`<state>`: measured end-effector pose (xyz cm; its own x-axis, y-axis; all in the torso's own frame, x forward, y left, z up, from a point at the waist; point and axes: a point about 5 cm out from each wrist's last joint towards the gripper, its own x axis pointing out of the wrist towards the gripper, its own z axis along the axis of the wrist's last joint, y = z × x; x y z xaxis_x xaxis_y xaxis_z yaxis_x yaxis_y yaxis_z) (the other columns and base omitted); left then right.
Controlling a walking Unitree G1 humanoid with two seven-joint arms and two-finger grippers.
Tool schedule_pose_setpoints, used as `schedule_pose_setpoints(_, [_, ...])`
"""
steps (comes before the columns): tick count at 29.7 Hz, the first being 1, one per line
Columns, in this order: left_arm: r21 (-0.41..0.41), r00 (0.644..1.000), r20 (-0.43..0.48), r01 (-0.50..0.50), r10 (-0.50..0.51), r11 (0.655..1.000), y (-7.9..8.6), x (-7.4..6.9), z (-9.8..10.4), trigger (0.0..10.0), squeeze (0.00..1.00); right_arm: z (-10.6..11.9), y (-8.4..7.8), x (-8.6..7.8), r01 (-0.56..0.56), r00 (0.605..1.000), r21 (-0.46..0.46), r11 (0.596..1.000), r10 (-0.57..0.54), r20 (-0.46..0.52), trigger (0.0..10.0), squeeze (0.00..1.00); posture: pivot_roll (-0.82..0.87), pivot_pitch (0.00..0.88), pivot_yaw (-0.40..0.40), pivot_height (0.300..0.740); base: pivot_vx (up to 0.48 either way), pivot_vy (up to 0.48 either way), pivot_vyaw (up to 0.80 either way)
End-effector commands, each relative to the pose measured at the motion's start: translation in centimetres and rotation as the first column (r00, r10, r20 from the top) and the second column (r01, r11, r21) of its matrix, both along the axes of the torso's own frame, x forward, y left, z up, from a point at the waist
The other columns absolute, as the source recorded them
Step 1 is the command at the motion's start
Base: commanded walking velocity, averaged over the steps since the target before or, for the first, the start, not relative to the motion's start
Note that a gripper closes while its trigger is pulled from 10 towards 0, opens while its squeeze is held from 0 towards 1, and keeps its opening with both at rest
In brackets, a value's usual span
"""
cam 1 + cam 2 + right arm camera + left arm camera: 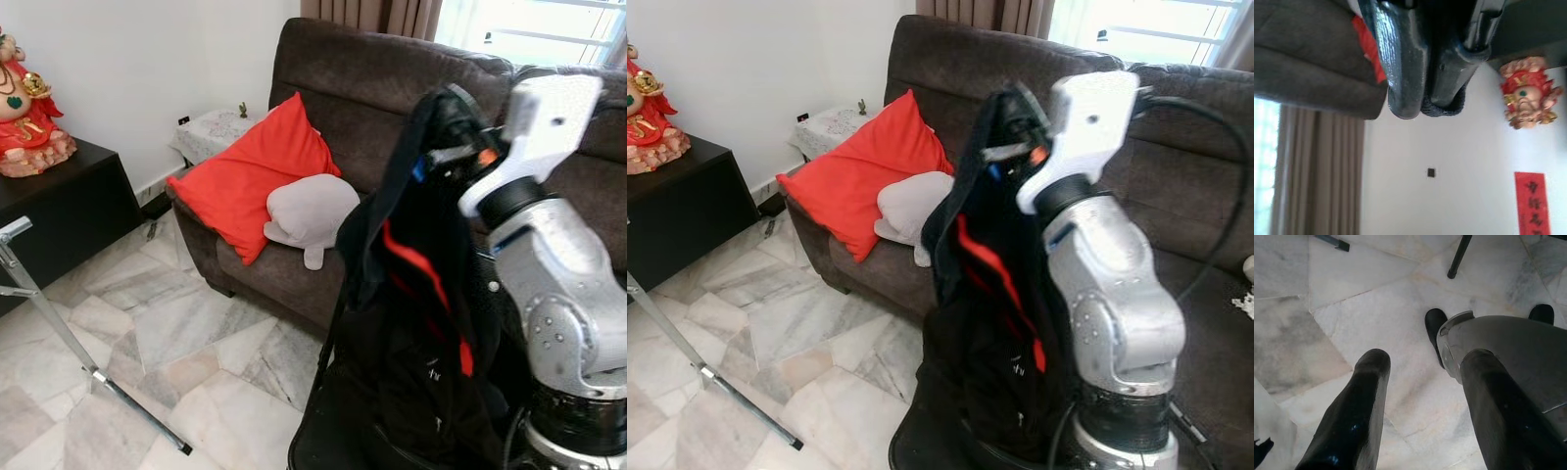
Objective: Hang hanger
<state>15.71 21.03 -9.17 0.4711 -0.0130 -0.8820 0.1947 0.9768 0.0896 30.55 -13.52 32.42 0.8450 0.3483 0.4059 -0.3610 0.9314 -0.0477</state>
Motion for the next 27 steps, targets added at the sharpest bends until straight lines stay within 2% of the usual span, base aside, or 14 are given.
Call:
schedule_pose_setpoints(1, [0.002, 1.0, -0.01, -0.008, 0.008, 1.0, 0.1, -0.3, -0.1, 10.0, 0.0, 1.4, -0.4, -0.2, 0.012, 0.998, -0.001, 1.0, -0.012, 0.054, 0.0, 0.0, 0.03, 0.0, 0.003, 0.74, 0.0, 0.0, 0.0])
schedule_pose_setpoints(3, [0.002, 1.0, -0.011, -0.009, 0.009, 1.0, 0.1, -0.3, -0.1, 10.0, 0.0, -0.6, -1.1, 0.2, 0.031, 0.999, -0.019, 0.999, -0.032, -0.039, 0.0, 0.0, 0.03, 0.0, 0.003, 0.74, 0.0, 0.0, 0.0])
schedule_pose_setpoints(7, [0.003, 1.0, -0.014, -0.008, 0.008, 1.0, 0.1, -0.4, -0.1, 10.0, 0.0, -3.6, -0.3, -0.1, -0.016, 0.987, -0.093, 0.996, 0.001, -0.163, 0.0, 0.0, 0.04, 0.0, 0.006, 0.74, 0.0, 0.0, 0.0])
schedule_pose_setpoints(8, [0.003, 1.0, -0.015, -0.008, 0.008, 1.0, 0.1, -0.4, -0.1, 10.0, 0.0, -4.8, 0.0, -0.5, -0.05, 0.975, -0.112, 0.992, 0.024, -0.22, 0.0, 0.0, 0.04, 0.0, 0.007, 0.74, 0.0, 0.0, 0.0])
schedule_pose_setpoints(9, [0.003, 1.0, -0.015, -0.008, 0.008, 1.0, 0.1, -0.4, -0.1, 10.0, 0.0, -4.8, 0.0, -0.5, -0.05, 0.975, -0.112, 0.992, 0.024, -0.22, 0.0, 0.0, 0.04, 0.0, 0.007, 0.74, 0.0, 0.0, 0.0])
schedule_pose_setpoints(12, [0.006, 1.0, -0.016, -0.005, 0.005, 1.0, 0.2, -0.4, -0.1, 10.0, 0.0, -8.2, 0.9, -2.0, -0.145, 0.919, -0.163, 0.976, 0.072, -0.388, 0.0, 0.0, 0.03, 0.0, 0.008, 0.74, 0.0, 0.0, 0.0])
schedule_pose_setpoints(13, [0.006, 1.0, -0.016, -0.005, 0.005, 1.0, 0.2, -0.4, -0.1, 10.0, 0.0, -8.2, 0.9, -2.0, -0.145, 0.919, -0.163, 0.976, 0.072, -0.388, 0.0, 0.0, 0.03, 0.0, 0.008, 0.74, 0.0, 0.0, 0.0])
schedule_pose_setpoints(15, [0.008, 1.0, -0.016, -0.003, 0.003, 1.0, 0.2, -0.4, -0.1, 10.0, 0.0, -9.7, 1.4, -3.0, -0.201, 0.881, -0.156, 0.967, 0.109, -0.461, 0.0, 0.0, 0.03, 0.0, 0.008, 0.74, 0.0, 0.0, 0.0])
schedule_pose_setpoints(18, [0.008, 1.0, -0.016, -0.002, 0.002, 1.0, 0.2, -0.4, -0.1, 10.0, 0.0, -11.2, 1.7, -3.7, -0.239, 0.847, -0.181, 0.954, 0.114, -0.519, 0.0, 0.0, 0.03, 0.0, 0.006, 0.74, 0.0, 0.0, 0.0])
schedule_pose_setpoints(22, [0.006, 1.0, -0.017, 0.002, -0.002, 1.0, 0.2, -0.4, -0.1, 10.0, 0.0, -12.4, 1.1, -3.4, -0.205, 0.835, -0.2, 0.958, 0.065, -0.546, 0.0, 0.0, 0.03, 0.0, 0.007, 0.74, 0.0, 0.0, 0.0])
schedule_pose_setpoints(23, [0.006, 1.0, -0.018, 0.004, -0.003, 1.0, 0.2, -0.4, -0.1, 10.0, 0.0, -13.3, 0.5, -3.0, -0.177, 0.831, -0.242, 0.954, 0.014, -0.556, 0.0, 0.0, 0.03, 0.0, 0.006, 0.74, 0.0, 0.0, 0.0])
schedule_pose_setpoints(26, [0.005, 1.0, -0.019, 0.005, -0.005, 1.0, 0.2, -0.4, -0.1, 10.0, 0.0, -14.8, -0.3, -2.7, -0.162, 0.813, -0.308, 0.938, -0.05, -0.58, 0.0, 0.0, 0.04, 0.0, 0.004, 0.74, 0.0, 0.0, 0.0])
schedule_pose_setpoints(27, [0.004, 1.0, -0.019, 0.003, -0.003, 1.0, 0.2, -0.4, -0.1, 10.0, 0.0, -15.8, -0.5, -2.6, -0.185, 0.812, -0.386, 0.904, -0.081, -0.578, 0.0, 0.0, 0.04, 0.0, 0.003, 0.74, 0.0, 0.0, 0.0])
